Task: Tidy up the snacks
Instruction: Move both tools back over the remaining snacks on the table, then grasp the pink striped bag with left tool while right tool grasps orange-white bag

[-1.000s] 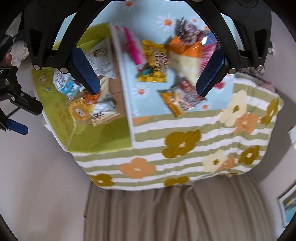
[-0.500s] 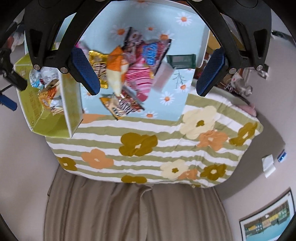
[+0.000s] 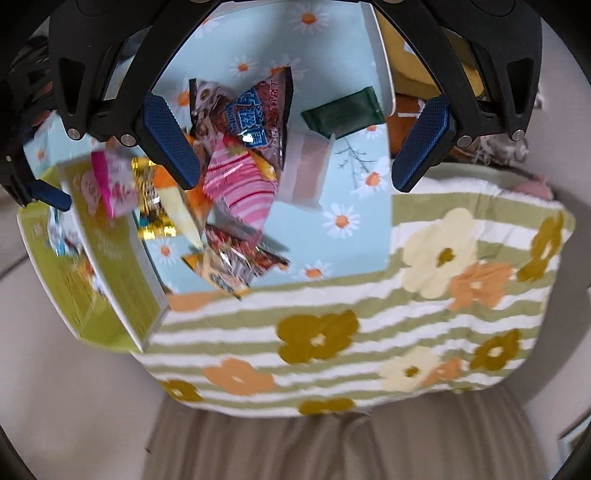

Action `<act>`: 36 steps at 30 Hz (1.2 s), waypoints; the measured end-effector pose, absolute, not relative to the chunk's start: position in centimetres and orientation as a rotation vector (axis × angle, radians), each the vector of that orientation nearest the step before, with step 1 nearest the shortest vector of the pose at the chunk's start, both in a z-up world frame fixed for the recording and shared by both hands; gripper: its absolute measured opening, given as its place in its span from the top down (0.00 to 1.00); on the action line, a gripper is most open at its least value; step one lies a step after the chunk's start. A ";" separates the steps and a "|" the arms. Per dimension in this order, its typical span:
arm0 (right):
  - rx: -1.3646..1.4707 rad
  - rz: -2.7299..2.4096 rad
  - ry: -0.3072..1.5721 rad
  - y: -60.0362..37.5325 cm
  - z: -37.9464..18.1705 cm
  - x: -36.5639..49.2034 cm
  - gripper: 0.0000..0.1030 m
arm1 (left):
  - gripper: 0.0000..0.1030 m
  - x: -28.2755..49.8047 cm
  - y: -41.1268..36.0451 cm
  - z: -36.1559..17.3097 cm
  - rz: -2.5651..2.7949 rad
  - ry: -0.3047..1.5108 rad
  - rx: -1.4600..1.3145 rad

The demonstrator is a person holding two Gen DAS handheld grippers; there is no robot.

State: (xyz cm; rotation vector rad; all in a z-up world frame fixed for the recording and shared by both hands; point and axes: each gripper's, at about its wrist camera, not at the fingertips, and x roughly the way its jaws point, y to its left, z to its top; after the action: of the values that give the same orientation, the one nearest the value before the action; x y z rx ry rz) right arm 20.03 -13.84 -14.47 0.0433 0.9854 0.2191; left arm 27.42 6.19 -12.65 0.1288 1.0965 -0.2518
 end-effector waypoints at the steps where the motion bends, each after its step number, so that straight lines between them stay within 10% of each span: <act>1: 0.043 0.210 0.996 -13.3 -15.2 20.0 0.00 | 0.00 27.7 6.1 -13.5 -0.282 1.116 0.134; 25: -0.107 0.219 1.021 -9.5 -22.4 24.2 0.05 | 0.12 33.1 2.5 -21.7 -0.496 1.269 0.135; 36: -0.140 0.253 1.019 -9.6 -23.0 25.0 0.16 | 0.58 33.1 2.1 -21.6 -0.570 1.286 0.070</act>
State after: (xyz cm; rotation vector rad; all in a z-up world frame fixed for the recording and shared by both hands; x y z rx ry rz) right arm 25.04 -9.58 -22.99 -0.1396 1.0191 0.2533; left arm 33.12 2.13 -21.61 0.0695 1.2862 -0.5698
